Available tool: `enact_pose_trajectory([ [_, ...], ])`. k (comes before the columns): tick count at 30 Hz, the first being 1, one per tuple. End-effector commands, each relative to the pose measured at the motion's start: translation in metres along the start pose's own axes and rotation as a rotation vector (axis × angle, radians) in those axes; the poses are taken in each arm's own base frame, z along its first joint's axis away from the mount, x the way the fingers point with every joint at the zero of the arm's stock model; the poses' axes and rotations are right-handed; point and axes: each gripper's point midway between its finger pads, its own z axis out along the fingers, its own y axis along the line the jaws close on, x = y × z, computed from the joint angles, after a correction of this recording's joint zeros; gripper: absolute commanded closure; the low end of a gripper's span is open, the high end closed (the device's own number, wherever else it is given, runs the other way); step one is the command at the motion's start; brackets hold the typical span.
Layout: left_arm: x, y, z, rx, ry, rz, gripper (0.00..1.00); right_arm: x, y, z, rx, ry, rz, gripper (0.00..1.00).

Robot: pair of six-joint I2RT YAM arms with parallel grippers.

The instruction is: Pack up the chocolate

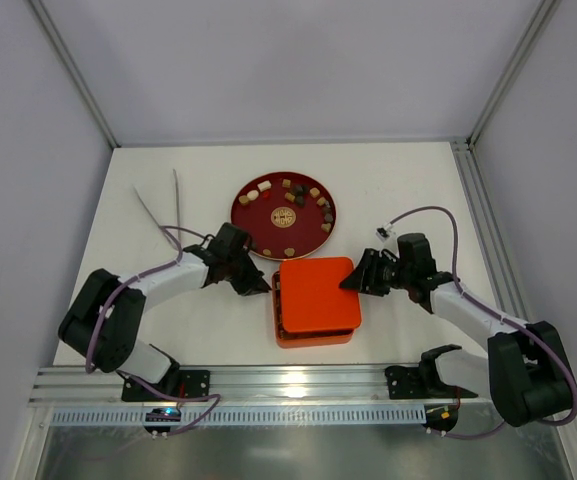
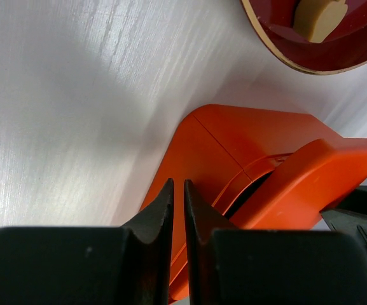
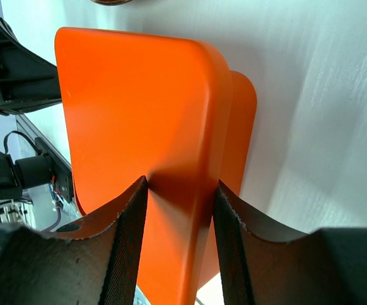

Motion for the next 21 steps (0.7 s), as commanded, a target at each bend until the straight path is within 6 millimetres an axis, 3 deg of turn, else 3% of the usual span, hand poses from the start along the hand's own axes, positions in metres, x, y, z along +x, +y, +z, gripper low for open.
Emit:
enact_pose_trajectory([
  [1, -0.005, -0.028, -0.003, 0.076, -0.004, 0.021, 0.91, -0.003, -0.007, 0.004, 0.041, 0.014, -0.055, 0.55],
  [21, -0.008, -0.03, 0.0, 0.071, -0.007, 0.021, 0.91, 0.014, -0.004, 0.004, 0.066, 0.077, -0.096, 0.54],
])
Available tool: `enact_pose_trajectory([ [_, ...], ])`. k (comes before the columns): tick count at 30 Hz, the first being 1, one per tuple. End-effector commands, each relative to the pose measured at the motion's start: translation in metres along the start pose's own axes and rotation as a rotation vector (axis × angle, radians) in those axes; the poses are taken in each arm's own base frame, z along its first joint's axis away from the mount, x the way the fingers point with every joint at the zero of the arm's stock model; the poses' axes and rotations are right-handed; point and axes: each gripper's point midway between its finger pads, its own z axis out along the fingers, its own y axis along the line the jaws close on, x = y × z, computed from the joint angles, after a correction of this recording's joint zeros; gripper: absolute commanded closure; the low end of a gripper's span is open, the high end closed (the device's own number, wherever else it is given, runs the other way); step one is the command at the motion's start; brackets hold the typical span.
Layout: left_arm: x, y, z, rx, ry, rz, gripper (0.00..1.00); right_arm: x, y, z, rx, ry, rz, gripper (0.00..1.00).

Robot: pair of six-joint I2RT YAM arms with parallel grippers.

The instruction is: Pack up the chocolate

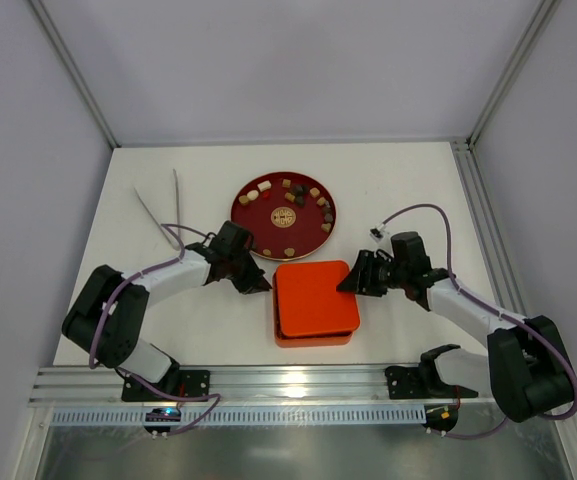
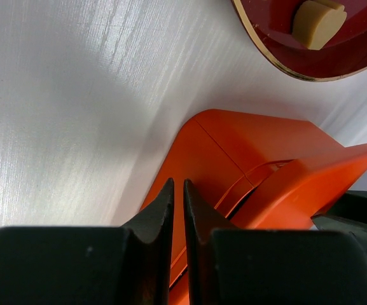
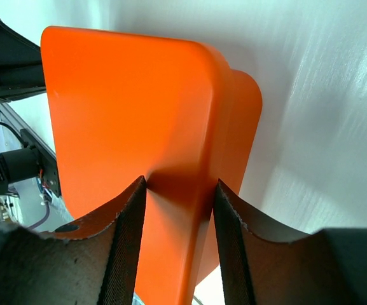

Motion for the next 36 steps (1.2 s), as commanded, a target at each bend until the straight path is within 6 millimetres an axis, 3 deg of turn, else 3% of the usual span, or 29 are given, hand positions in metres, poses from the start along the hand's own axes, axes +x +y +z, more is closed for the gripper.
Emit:
enact_pose_trajectory([
  [1, -0.005, -0.027, -0.005, 0.077, -0.011, 0.018, 0.92, 0.01, -0.005, 0.0, 0.046, 0.038, -0.06, 0.53],
  [5, -0.006, -0.028, -0.005, 0.079, -0.014, 0.016, 0.92, 0.018, -0.007, 0.002, 0.047, 0.063, -0.052, 0.52],
  [14, -0.007, -0.025, -0.006, 0.075, -0.028, 0.0, 0.92, 0.017, 0.011, -0.006, 0.01, 0.05, -0.05, 0.49],
  [22, -0.008, -0.022, -0.011, 0.082, -0.059, -0.022, 0.92, 0.021, 0.01, -0.008, 0.026, 0.051, -0.049, 0.46],
  [32, -0.01, -0.022, -0.014, 0.086, -0.068, -0.016, 0.91, 0.015, 0.02, -0.019, 0.018, 0.01, -0.058, 0.42],
  [36, -0.01, -0.014, -0.017, 0.081, -0.068, -0.016, 0.91, 0.014, 0.014, -0.018, 0.049, 0.01, -0.052, 0.39],
])
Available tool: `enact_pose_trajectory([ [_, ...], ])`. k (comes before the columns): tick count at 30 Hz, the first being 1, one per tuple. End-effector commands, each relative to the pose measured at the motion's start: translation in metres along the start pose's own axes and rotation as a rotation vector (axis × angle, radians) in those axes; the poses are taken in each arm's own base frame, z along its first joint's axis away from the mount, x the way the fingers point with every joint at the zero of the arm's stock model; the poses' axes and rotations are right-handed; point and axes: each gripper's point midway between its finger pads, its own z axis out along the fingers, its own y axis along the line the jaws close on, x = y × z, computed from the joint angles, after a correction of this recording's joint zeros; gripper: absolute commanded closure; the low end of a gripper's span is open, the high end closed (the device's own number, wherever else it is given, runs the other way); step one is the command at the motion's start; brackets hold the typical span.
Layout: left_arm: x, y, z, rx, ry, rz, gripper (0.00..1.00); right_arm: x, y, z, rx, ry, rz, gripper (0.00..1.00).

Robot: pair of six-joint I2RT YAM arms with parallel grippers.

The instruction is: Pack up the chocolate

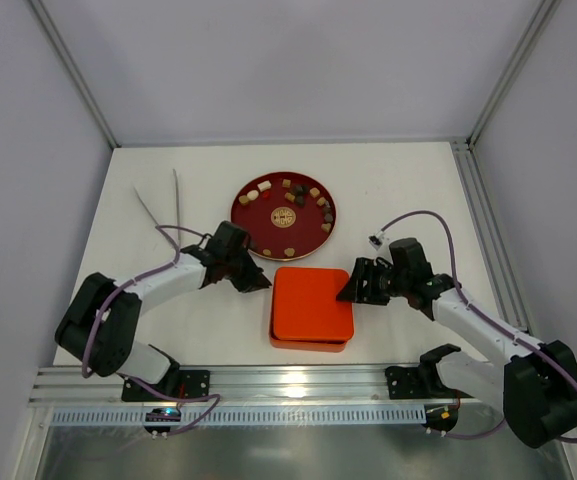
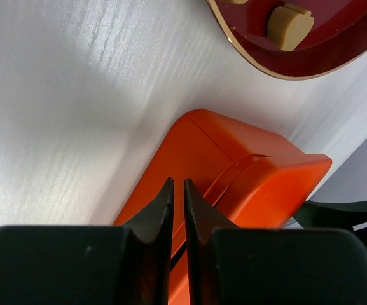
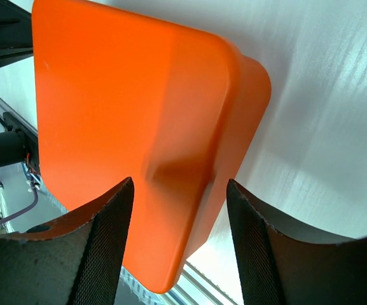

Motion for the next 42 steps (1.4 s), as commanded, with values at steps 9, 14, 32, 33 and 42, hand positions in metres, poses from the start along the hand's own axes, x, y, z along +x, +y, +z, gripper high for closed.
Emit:
enact_pose_trajectory([
  [9, 0.013, 0.027, -0.02, 0.028, 0.036, 0.016, 0.91, -0.014, 0.003, -0.001, 0.021, -0.031, -0.001, 0.38],
  [14, 0.029, 0.044, -0.027, 0.025, 0.071, 0.015, 0.92, -0.013, 0.005, -0.002, 0.021, -0.033, 0.007, 0.4],
  [32, 0.053, 0.032, -0.029, 0.061, 0.093, 0.042, 0.93, -0.002, 0.015, -0.006, 0.013, -0.014, 0.021, 0.57],
  [33, 0.053, 0.032, -0.028, 0.059, 0.093, 0.04, 0.93, -0.002, 0.015, -0.006, 0.011, -0.013, 0.021, 0.57],
  [42, 0.054, 0.023, -0.023, 0.078, 0.097, 0.042, 0.93, 0.007, 0.026, -0.006, 0.0, 0.002, 0.014, 0.59],
])
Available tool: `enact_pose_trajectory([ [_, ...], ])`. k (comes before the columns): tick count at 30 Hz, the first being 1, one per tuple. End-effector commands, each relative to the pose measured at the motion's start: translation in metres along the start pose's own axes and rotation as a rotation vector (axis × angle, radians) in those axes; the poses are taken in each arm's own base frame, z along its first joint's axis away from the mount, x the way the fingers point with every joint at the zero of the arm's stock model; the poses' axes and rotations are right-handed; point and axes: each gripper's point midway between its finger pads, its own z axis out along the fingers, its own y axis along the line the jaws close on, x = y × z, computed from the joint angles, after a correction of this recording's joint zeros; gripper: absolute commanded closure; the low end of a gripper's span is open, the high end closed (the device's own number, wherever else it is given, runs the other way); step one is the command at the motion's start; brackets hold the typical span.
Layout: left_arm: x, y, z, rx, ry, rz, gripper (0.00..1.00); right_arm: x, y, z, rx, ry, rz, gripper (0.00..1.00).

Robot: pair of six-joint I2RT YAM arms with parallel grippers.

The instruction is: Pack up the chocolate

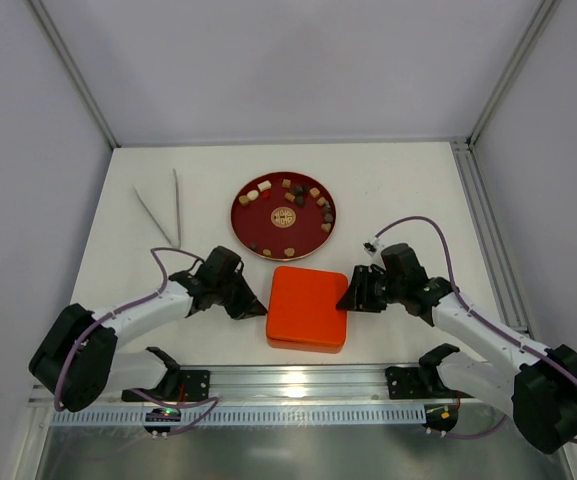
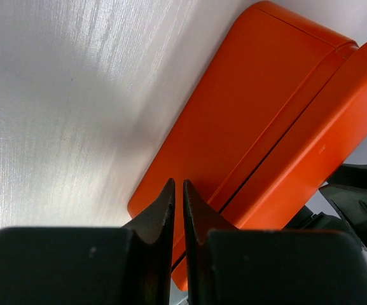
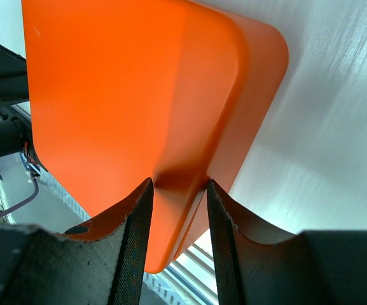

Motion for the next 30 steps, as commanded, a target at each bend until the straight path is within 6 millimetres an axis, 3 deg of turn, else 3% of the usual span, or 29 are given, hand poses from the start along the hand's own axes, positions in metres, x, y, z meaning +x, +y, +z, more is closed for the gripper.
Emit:
enact_pose_trajectory([
  [1, -0.002, -0.021, 0.0, 0.061, -0.002, 0.01, 0.93, -0.012, 0.018, -0.006, -0.031, -0.042, -0.011, 0.59],
  [11, -0.002, -0.026, 0.0, 0.072, -0.008, 0.02, 0.93, -0.008, 0.013, -0.011, 0.007, -0.042, -0.031, 0.59],
  [15, -0.006, -0.022, -0.002, 0.059, -0.016, 0.036, 0.93, -0.012, 0.009, -0.014, 0.038, -0.054, -0.042, 0.51],
  [23, -0.026, -0.012, -0.028, 0.041, -0.038, 0.061, 0.92, -0.031, 0.013, -0.024, 0.045, -0.091, -0.054, 0.44],
  [26, -0.018, -0.005, -0.034, 0.038, -0.014, 0.076, 0.92, -0.042, 0.016, -0.028, 0.059, -0.111, -0.071, 0.43],
  [30, 0.0, 0.018, -0.036, 0.009, 0.031, 0.071, 0.96, -0.068, 0.025, -0.031, 0.07, -0.148, -0.101, 0.42],
])
